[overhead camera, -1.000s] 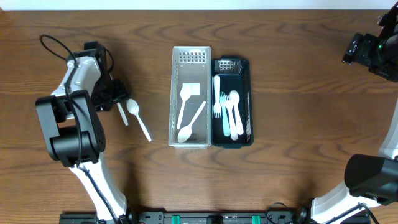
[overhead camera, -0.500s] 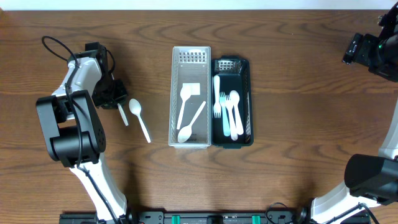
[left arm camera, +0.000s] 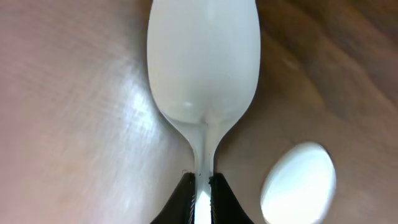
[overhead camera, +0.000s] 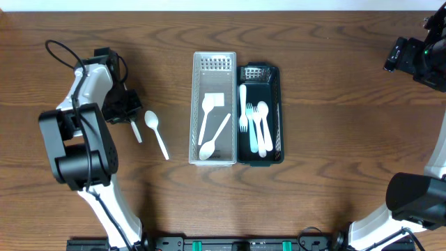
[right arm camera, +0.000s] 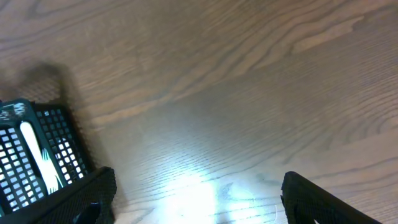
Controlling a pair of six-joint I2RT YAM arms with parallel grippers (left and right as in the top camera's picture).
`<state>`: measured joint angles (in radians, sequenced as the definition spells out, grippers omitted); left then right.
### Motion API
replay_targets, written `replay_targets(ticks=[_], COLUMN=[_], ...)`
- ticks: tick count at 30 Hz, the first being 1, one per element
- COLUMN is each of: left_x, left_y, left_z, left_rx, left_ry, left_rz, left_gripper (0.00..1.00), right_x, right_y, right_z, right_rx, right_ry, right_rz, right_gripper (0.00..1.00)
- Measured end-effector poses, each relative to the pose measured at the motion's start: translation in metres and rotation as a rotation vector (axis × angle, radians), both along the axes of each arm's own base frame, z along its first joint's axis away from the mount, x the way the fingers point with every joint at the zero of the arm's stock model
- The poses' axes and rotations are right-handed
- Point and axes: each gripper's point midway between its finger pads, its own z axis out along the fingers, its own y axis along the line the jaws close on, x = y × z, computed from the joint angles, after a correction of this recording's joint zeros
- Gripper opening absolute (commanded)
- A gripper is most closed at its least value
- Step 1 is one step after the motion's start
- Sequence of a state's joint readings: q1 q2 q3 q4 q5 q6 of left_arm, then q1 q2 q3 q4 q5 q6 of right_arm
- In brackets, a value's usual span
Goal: Pack container
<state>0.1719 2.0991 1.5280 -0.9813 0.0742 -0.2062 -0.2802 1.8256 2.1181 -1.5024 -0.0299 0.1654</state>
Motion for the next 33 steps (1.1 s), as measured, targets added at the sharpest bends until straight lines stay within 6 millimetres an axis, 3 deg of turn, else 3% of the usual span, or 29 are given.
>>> replay_targets(ticks=[3, 6, 11, 15, 18, 20, 23, 28, 29, 30, 31, 33], left_x=[-0.003, -0.007, -0.023, -0.042, -0.052, -0.055, -0.053, -0.046, -0.046, -0.046, -0.045, -0.045], left_y=[-0.007, -0.033, -0.120, -0.191, -0.235, -0.257, -0.272, -0.277, -0.276, -0.275, -0.274, -0.272], left_z=[0.040, 0.096, 0.176, 0.200, 0.199, 0.187, 0.166, 0.108, 0.098, 0.092, 0.086, 0.082], left_rx=[0.014, 0.031, 0.009, -0.048, -0.077, -0.081, -0.076, -0.033, -0.025, -0.020, -0.013, -0.007], left_ry=[-0.059, -0.172, -0.395, -0.490, -0.509, -0.491, -0.447, -0.299, -0.272, -0.256, -0.240, -0.231], left_rz=[-0.020, -0.088, -0.321, -0.503, -0.607, -0.653, -0.676, -0.676, -0.675, -0.678, -0.673, -0.668], left_gripper=[0.06, 0.06, 0.06, 0.06, 0.06, 0.06, 0.06, 0.07, 0.17, 0.34, 0.41, 0.42], right_x=[0.000, 0.000, 0.001, 0.001, 0.000, 0.000, 0.000, -0.001, -0.001, -0.001, -0.001, -0.001], right_y=[0.000, 0.000, 0.000, 0.000, 0.000, 0.000, 0.000, 0.000, 0.000, 0.000, 0.000, 0.000], right_z=[0.000, 0.000, 0.000, 0.000, 0.000, 0.000, 0.000, 0.000, 0.000, 0.000, 0.000, 0.000], right_rx=[-0.001, -0.001, -0.001, -0.001, -0.001, -0.001, 0.000, 0.001, 0.001, 0.001, 0.001, 0.001], right_ry=[-0.001, -0.001, -0.002, -0.002, -0.002, 0.000, 0.001, 0.004, 0.005, 0.005, 0.005, 0.004], right_rz=[0.001, 0.002, 0.002, 0.002, 0.002, 0.002, 0.002, 0.002, 0.002, 0.002, 0.002, 0.002], right_gripper=[0.88, 0.88, 0.88, 0.88, 0.88, 0.88, 0.88, 0.89, 0.89, 0.88, 0.89, 0.89])
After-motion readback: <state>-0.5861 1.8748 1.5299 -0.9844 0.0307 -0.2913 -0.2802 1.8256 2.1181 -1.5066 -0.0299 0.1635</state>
